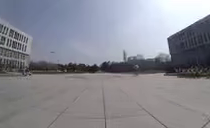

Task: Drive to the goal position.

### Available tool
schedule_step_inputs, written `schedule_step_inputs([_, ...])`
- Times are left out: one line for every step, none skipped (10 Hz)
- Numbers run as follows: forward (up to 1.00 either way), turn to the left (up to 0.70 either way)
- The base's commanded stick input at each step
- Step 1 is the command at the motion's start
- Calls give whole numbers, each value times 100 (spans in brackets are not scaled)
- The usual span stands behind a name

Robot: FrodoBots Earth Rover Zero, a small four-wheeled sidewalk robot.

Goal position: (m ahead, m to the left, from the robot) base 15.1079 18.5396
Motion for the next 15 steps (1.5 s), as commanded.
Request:
schedule_step_inputs([100,5])
schedule_step_inputs([100,14])
schedule_step_inputs([100,23])
schedule_step_inputs([100,32])
schedule_step_inputs([100,39])
schedule_step_inputs([100,36])
schedule_step_inputs([100,33])
schedule_step_inputs([100,30])
schedule_step_inputs([100,27])
schedule_step_inputs([100,24])
schedule_step_inputs([100,11])
schedule_step_inputs([100,0])
schedule_step_inputs([100,0])
schedule_step_inputs([100,0])
schedule_step_inputs([100,0])
